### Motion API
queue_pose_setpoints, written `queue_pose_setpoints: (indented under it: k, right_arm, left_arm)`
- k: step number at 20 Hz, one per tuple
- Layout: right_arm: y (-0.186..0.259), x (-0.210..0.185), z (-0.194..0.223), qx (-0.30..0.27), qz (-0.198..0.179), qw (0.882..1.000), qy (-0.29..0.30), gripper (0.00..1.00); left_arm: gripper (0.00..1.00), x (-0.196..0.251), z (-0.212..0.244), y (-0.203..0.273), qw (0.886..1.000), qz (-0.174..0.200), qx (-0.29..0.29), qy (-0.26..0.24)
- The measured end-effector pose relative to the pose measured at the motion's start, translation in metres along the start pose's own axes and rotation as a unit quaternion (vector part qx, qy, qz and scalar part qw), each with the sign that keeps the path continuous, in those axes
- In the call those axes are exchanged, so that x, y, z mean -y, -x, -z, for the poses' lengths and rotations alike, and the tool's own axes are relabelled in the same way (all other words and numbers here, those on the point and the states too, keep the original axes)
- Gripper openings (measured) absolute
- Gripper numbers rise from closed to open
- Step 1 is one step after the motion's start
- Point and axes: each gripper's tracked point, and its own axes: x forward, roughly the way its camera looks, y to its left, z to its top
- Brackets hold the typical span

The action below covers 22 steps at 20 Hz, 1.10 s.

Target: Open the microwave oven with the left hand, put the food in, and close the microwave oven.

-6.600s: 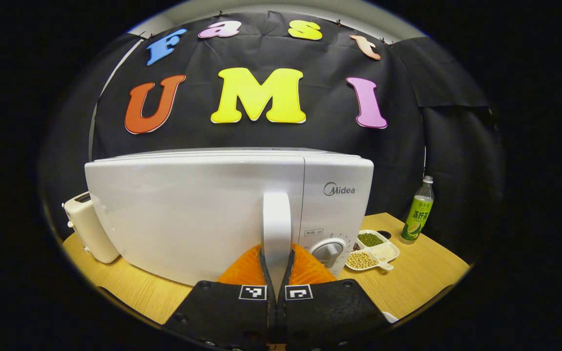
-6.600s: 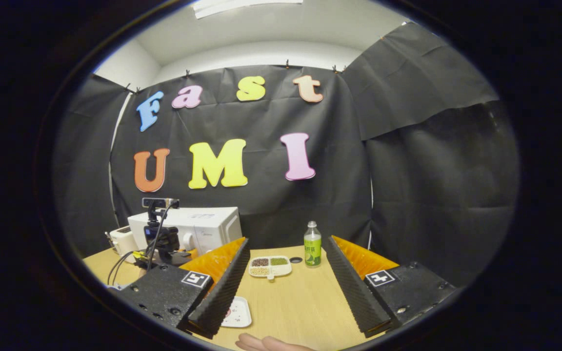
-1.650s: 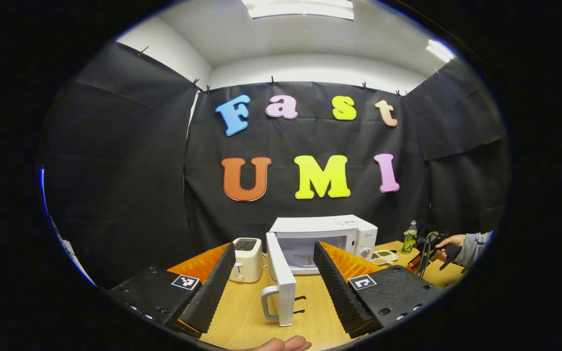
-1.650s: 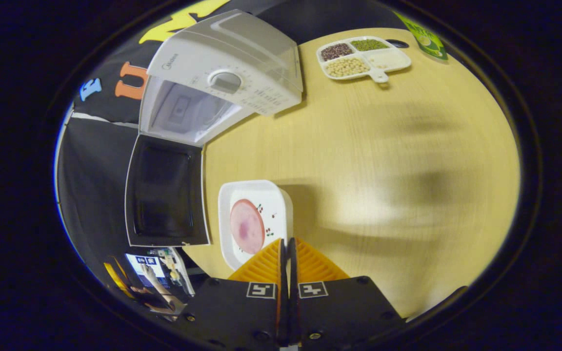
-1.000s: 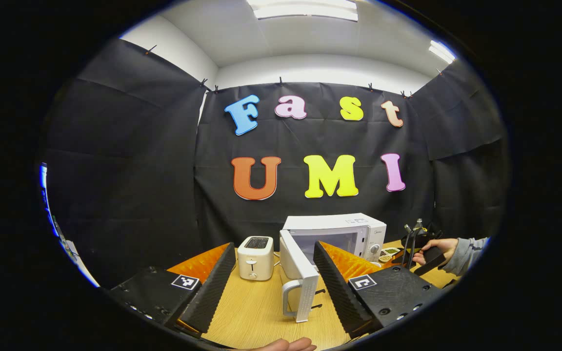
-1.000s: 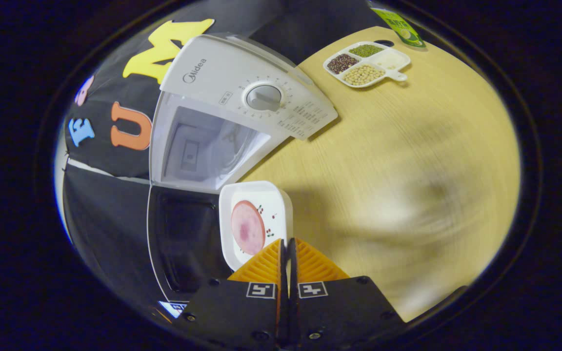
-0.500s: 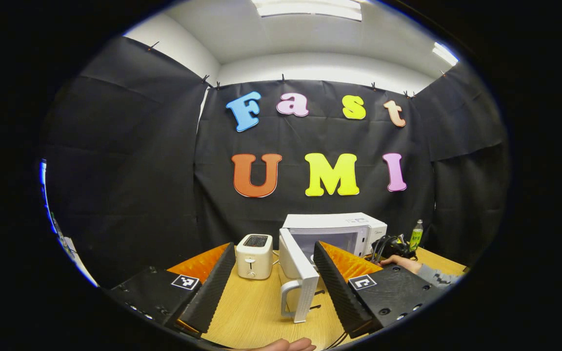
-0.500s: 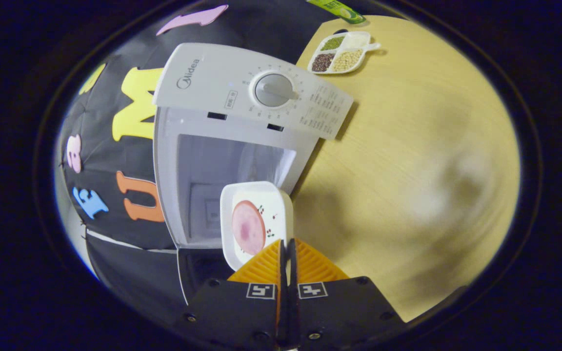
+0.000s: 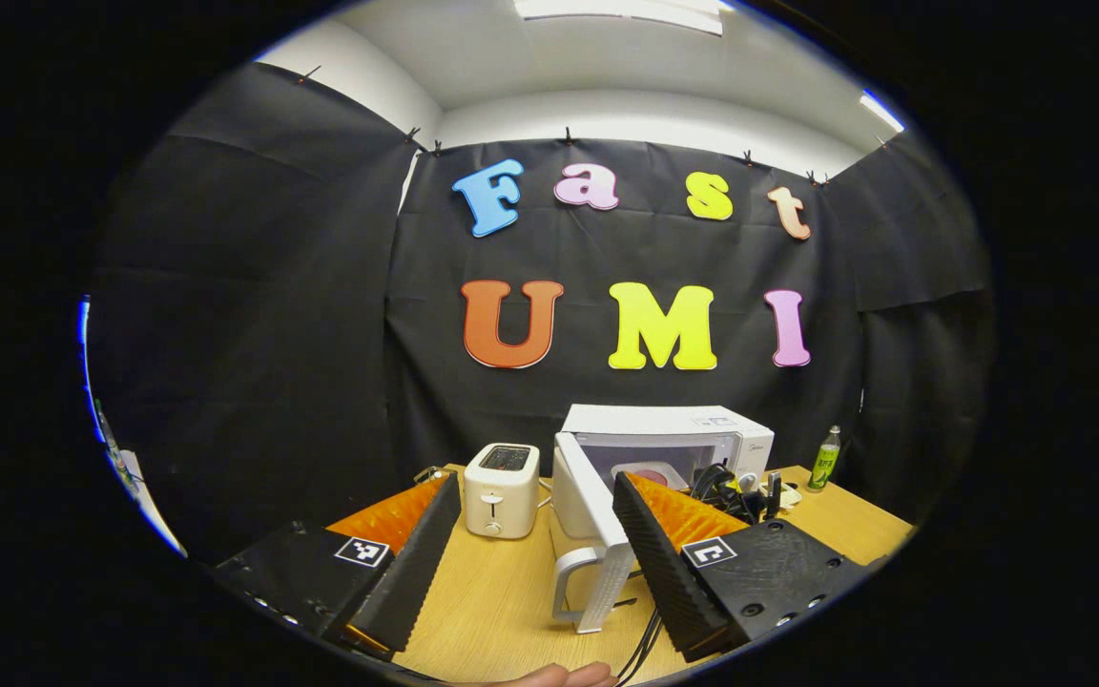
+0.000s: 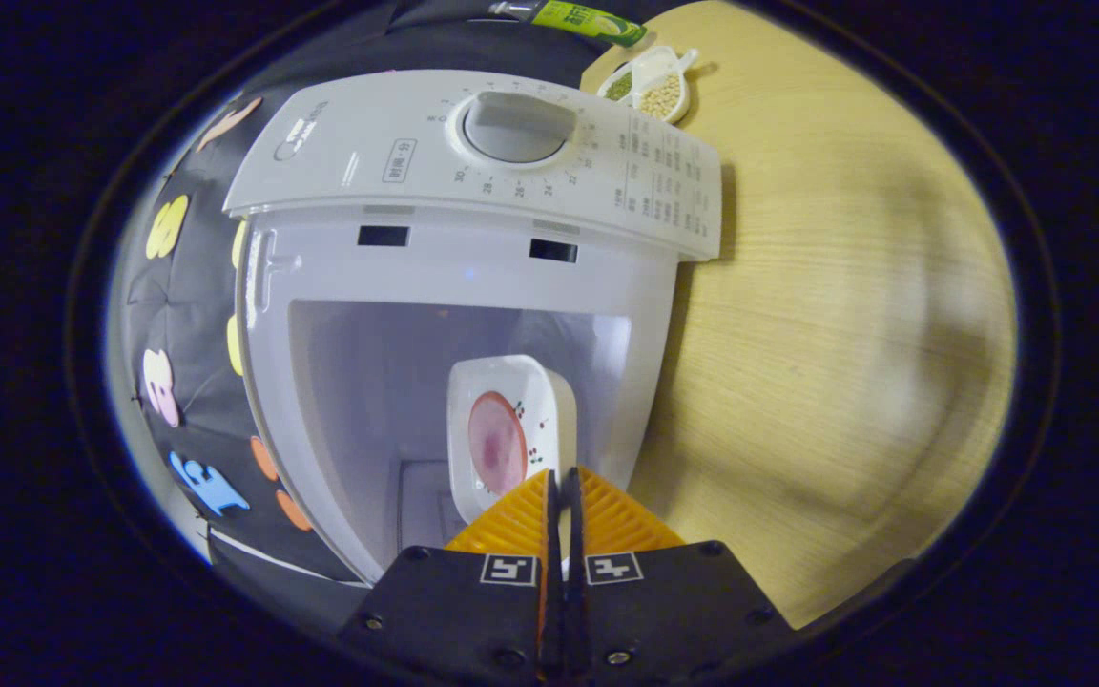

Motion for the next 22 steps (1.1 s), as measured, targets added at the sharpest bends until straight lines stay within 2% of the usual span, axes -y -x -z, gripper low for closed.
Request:
queue_pose_setpoints:
  k: [2,3,4,5,6,7,10,11,12,13,14,15,16,17,18,19,20,22]
  right_arm:
    - [-0.011,-0.005,-0.005,0.022,-0.012,1.000,0.019,0.06]
    - [-0.016,-0.008,-0.008,0.035,-0.017,0.999,0.026,0.00]
    - [-0.021,-0.011,-0.008,0.044,-0.027,0.998,0.034,0.05]
    - [-0.024,-0.010,-0.004,0.050,-0.028,0.997,0.054,0.06]
    - [-0.027,-0.010,0.002,0.047,-0.031,0.996,0.069,0.00]
    - [-0.030,-0.008,0.007,0.045,-0.033,0.996,0.074,0.07]
    - [-0.036,0.004,0.012,0.047,-0.021,0.996,0.074,0.10]
    - [-0.037,0.003,0.010,0.053,-0.028,0.995,0.080,0.11]
    - [-0.036,0.003,0.009,0.058,-0.026,0.994,0.091,0.11]
    - [-0.036,0.002,0.008,0.061,-0.027,0.993,0.101,0.11]
    - [-0.036,0.001,0.007,0.065,-0.029,0.992,0.106,0.11]
    - [-0.037,0.002,0.007,0.065,-0.027,0.991,0.113,0.13]
    - [-0.037,0.002,0.006,0.069,-0.026,0.990,0.119,0.05]
    - [-0.033,0.001,0.005,0.068,-0.026,0.988,0.133,0.13]
    - [-0.033,0.003,0.004,0.071,-0.021,0.986,0.149,0.14]
    - [-0.031,0.004,0.000,0.080,-0.019,0.983,0.162,0.02]
    - [-0.027,0.004,-0.004,0.090,-0.015,0.980,0.178,0.18]
    - [-0.018,0.001,-0.009,0.105,-0.013,0.971,0.213,0.22]
  left_arm:
    - [0.95,0.005,0.002,-0.005,1.000,0.008,-0.002,-0.007]
    - [0.95,0.006,0.004,-0.006,1.000,0.011,-0.003,-0.010]
    - [0.95,0.007,0.004,-0.007,1.000,0.013,-0.001,-0.012]
    - [0.95,0.008,0.003,-0.008,1.000,0.014,0.000,-0.014]
    - [0.95,0.010,0.004,-0.009,1.000,0.016,0.000,-0.017]
    - [0.95,0.013,0.006,-0.009,1.000,0.019,-0.002,-0.021]
    - [0.95,0.011,0.006,-0.009,0.999,0.014,-0.001,-0.036]
    - [0.95,0.012,0.005,-0.008,0.999,0.016,0.001,-0.038]
    - [0.84,0.014,0.004,-0.006,0.999,0.019,0.003,-0.038]
    - [0.95,0.015,0.003,-0.004,0.999,0.021,0.006,-0.038]
    - [0.84,0.014,0.001,-0.003,0.999,0.021,0.009,-0.038]
    - [0.95,0.013,0.001,-0.003,0.999,0.020,0.011,-0.036]
    - [0.95,0.011,0.001,-0.002,0.999,0.018,0.011,-0.035]
    - [0.95,0.010,0.001,-0.001,0.999,0.016,0.011,-0.035]
    - [0.84,0.010,0.001,-0.001,0.999,0.015,0.011,-0.036]
    - [0.84,0.009,0.001,-0.001,0.999,0.012,0.011,-0.038]
    - [0.95,0.008,0.001,0.000,0.999,0.010,0.011,-0.037]
    - [0.95,0.009,0.003,0.003,0.999,0.011,0.008,-0.036]
